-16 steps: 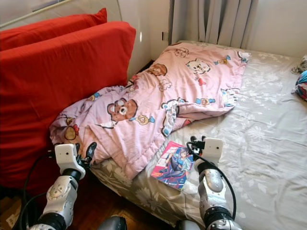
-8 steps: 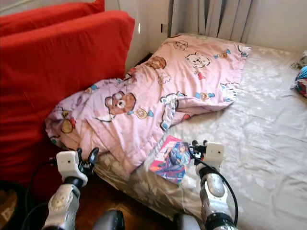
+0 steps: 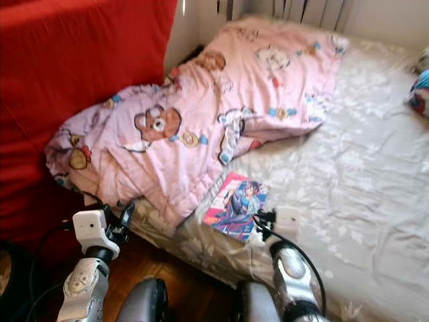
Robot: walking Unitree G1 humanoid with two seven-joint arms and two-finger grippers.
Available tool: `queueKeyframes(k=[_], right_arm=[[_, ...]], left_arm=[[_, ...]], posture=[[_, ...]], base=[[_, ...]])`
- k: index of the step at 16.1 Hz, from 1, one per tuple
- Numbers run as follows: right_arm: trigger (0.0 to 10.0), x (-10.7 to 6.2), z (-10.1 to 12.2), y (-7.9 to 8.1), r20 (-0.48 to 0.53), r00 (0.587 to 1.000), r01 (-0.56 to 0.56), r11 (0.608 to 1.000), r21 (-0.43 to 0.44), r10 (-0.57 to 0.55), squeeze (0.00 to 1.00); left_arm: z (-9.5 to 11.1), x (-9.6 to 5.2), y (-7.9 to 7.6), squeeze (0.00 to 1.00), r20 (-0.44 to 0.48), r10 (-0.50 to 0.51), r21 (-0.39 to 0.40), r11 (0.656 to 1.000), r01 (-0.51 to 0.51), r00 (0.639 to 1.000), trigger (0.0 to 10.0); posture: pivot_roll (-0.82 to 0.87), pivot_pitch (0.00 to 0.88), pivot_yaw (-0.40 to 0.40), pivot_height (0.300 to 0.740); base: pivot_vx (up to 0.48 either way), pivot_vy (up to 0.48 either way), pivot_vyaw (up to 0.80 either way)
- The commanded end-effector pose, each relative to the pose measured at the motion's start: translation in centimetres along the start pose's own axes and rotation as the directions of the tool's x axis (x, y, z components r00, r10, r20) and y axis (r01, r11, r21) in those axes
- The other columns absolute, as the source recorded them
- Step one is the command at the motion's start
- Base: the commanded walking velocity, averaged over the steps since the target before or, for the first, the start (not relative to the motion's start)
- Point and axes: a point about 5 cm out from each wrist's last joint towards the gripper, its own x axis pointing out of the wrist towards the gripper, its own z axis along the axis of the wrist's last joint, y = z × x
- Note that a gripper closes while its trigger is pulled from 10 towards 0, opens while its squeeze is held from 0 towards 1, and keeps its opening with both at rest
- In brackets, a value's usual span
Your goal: Clean up the room
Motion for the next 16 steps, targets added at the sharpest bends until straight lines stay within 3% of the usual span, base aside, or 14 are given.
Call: queueKeyframes(k=[1,3,5,10,11,12,16], right_arm=[[10.0,-0.2,-1.0,0.2,-0.059,0.998,-0.004,1.000,-0.002,0.003,0.00],[10.0,-0.2,-1.7,0.2,-0.124,0.992,0.023,1.000,-0.014,-0.025,0.00],[10.0,-0.1,-1.7,0.4,-0.121,0.992,0.032,0.999,0.017,-0.029,0.00],[10.0,0.1,-1.8,0.2,-0.180,0.981,0.069,0.997,-0.018,-0.072,0.00],[10.0,0.2,-2.0,0.3,-0.215,0.974,0.061,0.997,-0.044,-0.069,0.04],[10.0,0.3,-2.1,0.6,-0.232,0.971,0.047,0.997,-0.054,-0.059,1.00],[10.0,1.3,-0.7,1.3,-0.241,0.969,0.021,0.993,-0.118,-0.049,1.00]], left_arm=[[-0.5,-0.6,0.0,0.00,-0.031,0.003,-0.010,1.000,-0.003,1.000,10.0],[-0.7,-0.8,-0.1,0.00,-0.051,-0.009,-0.008,1.000,0.008,0.999,10.0],[-0.5,-0.8,0.1,0.00,-0.057,-0.002,-0.002,1.000,0.001,0.998,10.0],[0.0,-0.9,0.0,0.00,-0.062,-0.018,0.003,1.000,0.018,0.998,10.0],[0.1,-1.0,0.0,0.00,-0.063,-0.019,0.002,1.000,0.019,0.998,10.0],[0.2,-1.1,0.0,0.00,-0.065,-0.021,0.004,1.000,0.021,0.998,10.0],[0.4,-1.7,0.3,0.00,-0.073,-0.026,0.013,1.000,0.027,0.997,10.0]], posture=[[0.05,0.235,0.000,0.621],[0.06,0.231,0.009,0.621],[0.07,0.233,0.012,0.603],[0.08,0.252,0.026,0.599],[0.09,0.256,0.029,0.599],[0.10,0.262,0.031,0.599],[0.13,0.275,0.047,0.599]], base=[[0.000,0.000,0.00],[0.000,0.000,0.00],[0.000,0.000,0.00],[0.000,0.000,0.00],[0.000,0.000,0.00],[0.000,0.000,0.00],[0.000,0.000,0.00]])
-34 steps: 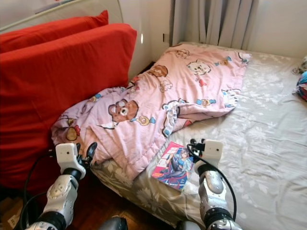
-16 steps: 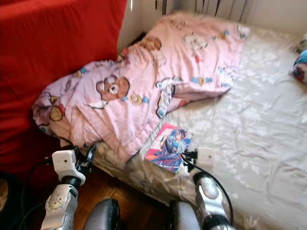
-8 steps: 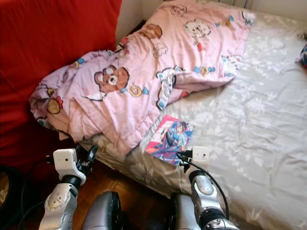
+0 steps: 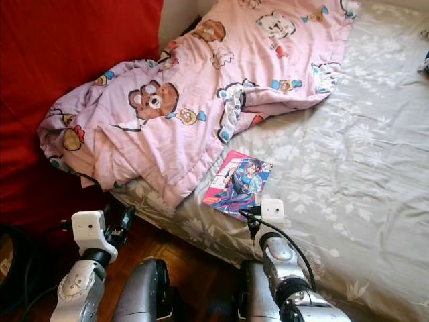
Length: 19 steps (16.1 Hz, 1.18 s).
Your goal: Clean up the room
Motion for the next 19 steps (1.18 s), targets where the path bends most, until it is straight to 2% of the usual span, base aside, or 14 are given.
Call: queueKeyframes(k=[1,3,4,5,12,14,16,19], right_arm=[[10.0,-0.1,-0.7,0.0,-0.045,0.999,-0.002,0.999,-0.042,0.000,1.00],[10.0,0.1,0.0,0.0,-0.040,0.999,-0.003,0.998,-0.062,0.000,0.96],[10.0,0.3,0.5,-0.1,-0.032,0.999,0.001,0.996,-0.084,-0.003,0.09],[10.0,0.3,0.8,-0.3,-0.025,1.000,0.007,0.995,-0.096,-0.009,0.00],[10.0,0.4,2.6,-2.9,0.042,0.993,0.112,0.992,-0.058,-0.110,0.00],[10.0,0.3,2.7,-3.8,0.032,0.993,0.114,0.985,-0.127,-0.111,0.00],[10.0,0.2,3.0,-4.5,0.033,0.994,0.112,0.981,-0.158,-0.108,0.00],[10.0,0.0,3.0,-5.3,0.008,0.998,0.057,0.948,-0.312,-0.058,0.00]], left_arm=[[-0.4,-0.6,0.3,0.00,-0.029,-0.003,-0.001,1.000,0.002,1.000,10.0],[-0.3,-1.0,0.2,0.00,-0.036,-0.004,0.002,1.000,0.004,0.999,10.0],[-0.3,-1.1,0.3,0.00,-0.041,-0.005,0.004,1.000,0.005,0.999,10.0],[-0.3,-1.2,0.3,0.00,-0.046,-0.006,0.006,1.000,0.006,0.999,10.0],[0.0,-1.4,0.3,0.00,-0.057,-0.008,0.013,1.000,0.009,0.998,10.0],[0.1,-1.3,0.1,0.00,-0.058,-0.019,0.015,1.000,0.019,0.998,10.0],[0.1,-1.3,0.1,0.00,-0.060,-0.021,0.017,1.000,0.022,0.998,10.0],[0.2,-1.2,0.1,0.00,-0.062,-0.024,0.021,0.999,0.026,0.998,10.0]], posture=[[0.13,0.281,0.051,0.599],[0.14,0.292,0.054,0.599],[0.14,0.297,0.056,0.599],[0.14,0.304,0.060,0.599],[0.15,0.308,0.064,0.599],[0.15,0.307,0.066,0.599],[0.15,0.306,0.067,0.599],[0.15,0.305,0.071,0.599]], base=[[0.000,0.000,0.00],[0.000,0.000,0.00],[0.000,0.000,0.00],[0.000,0.000,0.00],[0.000,0.000,0.00],[0.000,0.000,0.00],[0.000,0.000,0.00],[0.000,0.000,0.00]])
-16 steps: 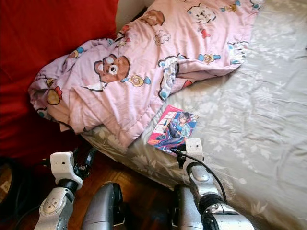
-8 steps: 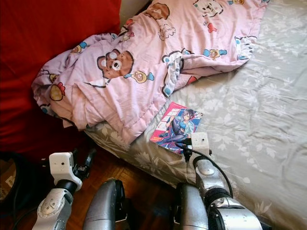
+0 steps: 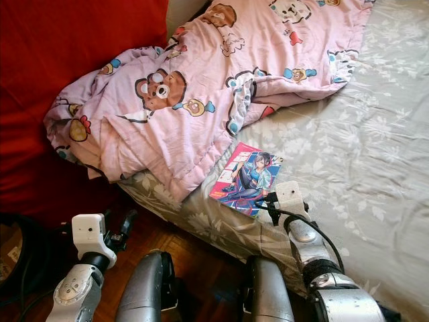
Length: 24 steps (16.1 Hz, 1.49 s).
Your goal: Clean up the room
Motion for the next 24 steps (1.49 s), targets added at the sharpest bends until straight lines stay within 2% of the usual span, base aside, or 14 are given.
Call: queueKeyframes(k=[1,3,6,12,21,22,24], right_arm=[[10.0,-0.2,-1.1,0.0,-0.046,0.999,-0.029,0.999,-0.045,0.027,0.00],[10.0,-0.3,-1.3,-0.1,-0.057,0.998,-0.044,0.997,-0.071,0.040,0.00],[10.0,-0.4,-1.6,-0.1,-0.073,0.996,-0.052,0.997,-0.055,0.048,0.00],[10.0,-0.7,-3.1,0.7,-0.146,0.981,-0.137,0.988,-0.070,0.126,0.00],[10.0,-0.8,-3.4,1.5,-0.142,0.979,-0.158,0.985,-0.075,0.147,0.00],[0.0,-0.9,-3.5,1.7,-0.145,0.978,-0.162,0.984,-0.075,0.150,0.00],[0.0,-0.9,-3.6,1.8,-0.150,0.977,-0.165,0.983,-0.076,0.152,0.00]], left_arm=[[-0.2,-0.4,0.4,0.00,-0.019,0.002,0.009,1.000,-0.002,1.000,10.0],[-0.2,-0.4,0.4,0.00,-0.020,0.000,0.009,1.000,0.000,1.000,10.0],[-0.1,-0.4,0.5,0.00,-0.020,-0.002,0.014,1.000,0.003,1.000,10.0],[0.1,-0.2,0.7,0.00,-0.024,-0.005,0.019,1.000,0.005,1.000,10.0],[0.0,-0.2,0.5,0.00,-0.029,-0.020,0.026,0.999,0.020,0.999,10.0],[0.1,-0.2,0.5,0.00,-0.030,-0.019,0.029,0.999,0.019,0.999,10.0],[0.0,-0.2,0.5,0.00,-0.030,-0.018,0.030,0.999,0.019,0.999,10.0]], posture=[[0.15,0.304,0.072,0.599],[0.15,0.303,0.074,0.599],[0.15,0.306,0.081,0.599],[0.15,0.310,0.091,0.599],[0.16,0.315,0.098,0.599],[0.17,0.315,0.099,0.599],[0.17,0.315,0.099,0.599]], base=[[0.000,0.000,0.00],[0.000,0.000,0.00],[0.000,0.000,0.00],[0.000,0.000,0.00],[0.000,0.000,0.00],[0.000,0.000,0.00],[0.000,0.000,0.00]])
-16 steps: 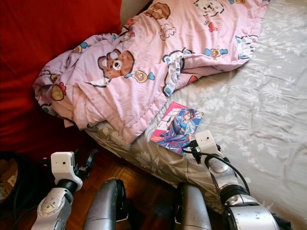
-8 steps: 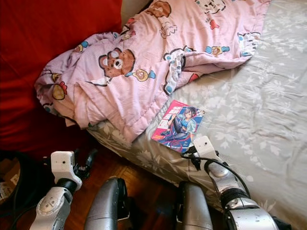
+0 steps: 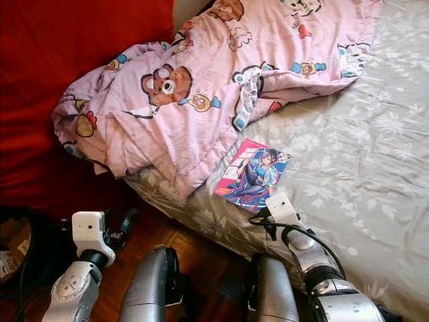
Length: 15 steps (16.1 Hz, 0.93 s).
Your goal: Clean up the room
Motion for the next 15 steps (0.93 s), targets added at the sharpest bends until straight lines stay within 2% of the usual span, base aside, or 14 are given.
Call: queueKeyframes(k=[1,15], right_arm=[[0.0,-0.20,-1.56,0.82,-0.049,0.999,-0.023,1.000,0.001,0.023,0.00],[0.0,-0.25,-1.76,0.93,-0.041,0.999,0.013,0.997,-0.072,-0.016,0.00]], left_arm=[[-0.28,-0.44,0.29,0.00,-0.023,0.004,0.011,1.000,-0.004,1.000,10.0],[-0.51,-0.53,-0.22,0.00,-0.031,-0.008,0.023,1.000,0.008,0.999,10.0]], posture=[[0.17,0.315,0.099,0.599],[0.16,0.315,0.100,0.599]], base=[[0.000,0.000,0.00],[0.000,0.000,0.00]])
